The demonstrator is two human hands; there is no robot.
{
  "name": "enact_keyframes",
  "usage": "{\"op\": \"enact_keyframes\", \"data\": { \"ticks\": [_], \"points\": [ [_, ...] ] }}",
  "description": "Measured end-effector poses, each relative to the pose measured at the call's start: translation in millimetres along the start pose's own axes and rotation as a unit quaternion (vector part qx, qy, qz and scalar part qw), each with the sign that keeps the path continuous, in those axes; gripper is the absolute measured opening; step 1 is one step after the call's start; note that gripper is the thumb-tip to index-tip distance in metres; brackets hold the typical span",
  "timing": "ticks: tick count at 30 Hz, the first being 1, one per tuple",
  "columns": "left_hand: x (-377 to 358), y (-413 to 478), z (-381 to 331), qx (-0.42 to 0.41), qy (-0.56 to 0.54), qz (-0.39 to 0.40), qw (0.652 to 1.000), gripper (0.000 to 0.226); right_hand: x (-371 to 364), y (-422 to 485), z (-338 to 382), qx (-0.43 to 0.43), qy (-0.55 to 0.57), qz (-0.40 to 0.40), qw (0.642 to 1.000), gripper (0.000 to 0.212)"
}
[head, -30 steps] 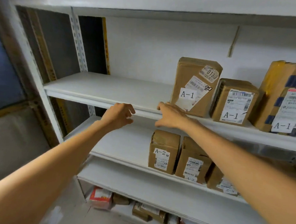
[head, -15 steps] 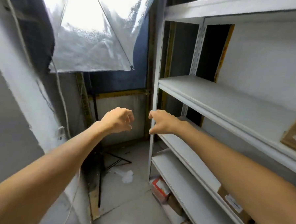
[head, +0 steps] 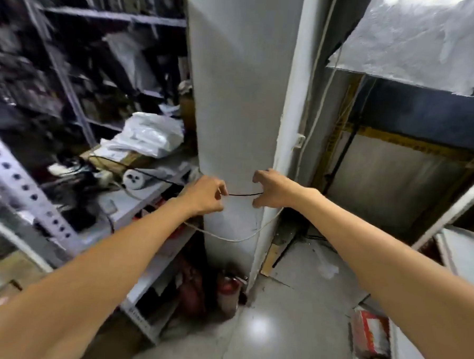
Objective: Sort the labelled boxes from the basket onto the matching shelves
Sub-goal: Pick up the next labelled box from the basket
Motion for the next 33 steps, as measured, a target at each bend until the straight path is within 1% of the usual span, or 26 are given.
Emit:
{"op": "enact_keyframes", "data": {
  "ticks": [3,5,7,8,9,11,13,15,19,23,27,29,32,33],
  "points": [
    [3,-57,64,0.062,0.032,0.014,0.997,0.019,-25,19,69,0.081,-0.006,0.030,0.996,0.056],
    [13,-95,99,0.098,0.056,0.030,0.993,0.020,-40,23,116,0.138,-0.003,0.038,0.990,0.044],
    [24,-132,130,0.141,0.063,0.027,0.988,0.025,-57,27,161,0.186,-0.008,0.056,0.981,0.031],
    [30,-150,145,0.163,0.058,0.020,0.985,0.030,-66,31,183,0.206,-0.011,0.068,0.976,0.033],
    [34,-169,159,0.187,0.055,0.013,0.981,0.034,-73,33,205,0.229,-0.021,0.085,0.970,0.039],
    [39,-208,185,0.235,0.052,0.010,0.970,0.037,-89,36,250,0.280,-0.045,0.122,0.951,0.051],
    [38,-248,210,0.279,0.055,0.015,0.959,0.038,-107,34,294,0.316,-0.059,0.178,0.930,0.056],
    [33,-287,231,0.317,0.056,0.015,0.947,0.039,-127,29,337,0.342,-0.072,0.218,0.911,0.058],
    [30,-352,270,0.381,0.027,0.013,0.924,0.039,-162,21,416,0.394,-0.102,0.235,0.883,0.056],
    [31,-401,311,0.419,0.000,-0.005,0.908,0.040,-193,21,478,0.413,-0.119,0.250,0.867,0.056],
    [30,-431,352,0.436,-0.023,-0.018,0.899,0.040,-230,46,522,0.422,-0.133,0.253,0.860,0.062],
    [25,-438,373,0.443,-0.042,-0.017,0.896,0.039,-243,58,539,0.417,-0.130,0.255,0.863,0.056],
    [15,-440,403,0.445,-0.071,-0.015,0.893,0.037,-262,80,557,0.404,-0.136,0.268,0.864,0.038],
    [10,-440,412,0.447,-0.079,-0.014,0.891,0.036,-269,88,561,0.397,-0.142,0.276,0.864,0.036]
  ]
}}
Point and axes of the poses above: each hand's wrist, its own y-axis towards the middle knuckle, its own x-axis out of the back of the hand, z = x × y, the point moved 2 cm from there along y, towards the middle knuckle, and after that the axes turned 1 degree about z, right-handed, at the moved point
